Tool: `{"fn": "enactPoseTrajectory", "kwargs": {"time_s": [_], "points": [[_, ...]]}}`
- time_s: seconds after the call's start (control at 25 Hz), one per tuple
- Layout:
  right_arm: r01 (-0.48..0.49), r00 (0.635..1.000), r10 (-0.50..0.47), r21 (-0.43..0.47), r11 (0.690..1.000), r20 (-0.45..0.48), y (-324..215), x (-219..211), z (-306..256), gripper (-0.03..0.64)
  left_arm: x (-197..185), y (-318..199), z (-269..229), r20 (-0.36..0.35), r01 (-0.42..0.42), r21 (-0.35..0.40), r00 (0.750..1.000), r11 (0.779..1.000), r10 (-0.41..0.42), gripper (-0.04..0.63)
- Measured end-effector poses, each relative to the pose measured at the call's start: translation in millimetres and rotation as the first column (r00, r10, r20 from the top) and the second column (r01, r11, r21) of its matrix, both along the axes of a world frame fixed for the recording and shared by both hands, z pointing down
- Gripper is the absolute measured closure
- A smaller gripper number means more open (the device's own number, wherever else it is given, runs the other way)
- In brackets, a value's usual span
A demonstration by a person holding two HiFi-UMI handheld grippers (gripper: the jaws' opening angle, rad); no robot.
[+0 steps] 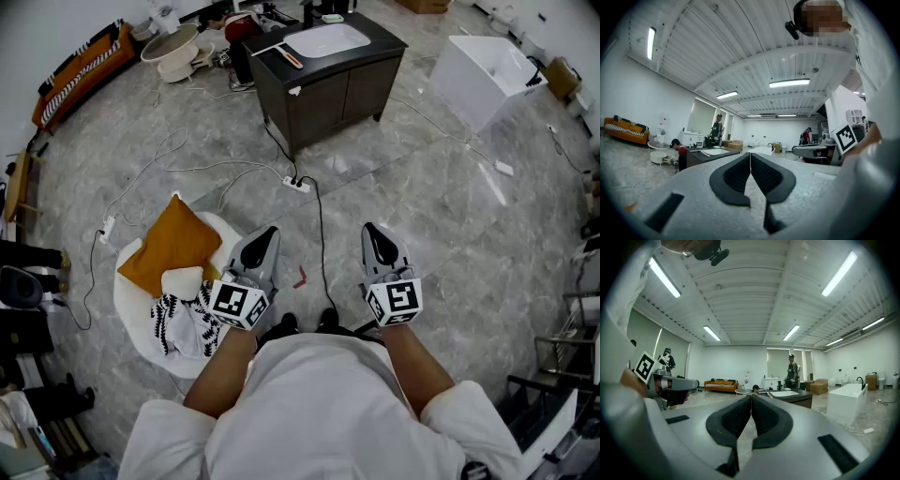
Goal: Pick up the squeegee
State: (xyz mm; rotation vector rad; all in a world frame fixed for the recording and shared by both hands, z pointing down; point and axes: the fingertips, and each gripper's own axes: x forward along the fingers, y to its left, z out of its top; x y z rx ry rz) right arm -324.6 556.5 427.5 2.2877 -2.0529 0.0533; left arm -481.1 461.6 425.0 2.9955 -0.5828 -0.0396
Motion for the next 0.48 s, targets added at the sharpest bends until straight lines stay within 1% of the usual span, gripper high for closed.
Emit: {"fn": "enactPoseTrajectory", "kwargs": {"time_s": [0.08, 0.16, 0.48], "points": [[0.021, 1.000, -0.021, 0.003, 1.000, 0.002, -5.0, 2.8, -1.2, 0.601, -2.5, -2.1, 2.4, 0.015, 0.031, -0.003, 0.999, 1.000, -0.031, 0.578], [0.029, 1.000, -0.029, 0.004, 1.000, 0.002, -4.5, 7.2, -2.9, 0.601, -1.2, -0.3, 3.3, 0.023, 0.044, -0.003, 0.999, 0.999, -0.044, 0.578], [0.020, 1.000, -0.021, 0.023, 1.000, 0.017, -3.6, 22.6, -6.6, 0.601, 18.4, 0.9, 1.2, 0.035, 0.009, -0.005, 0.999, 1.000, -0.009, 0.578]]}}
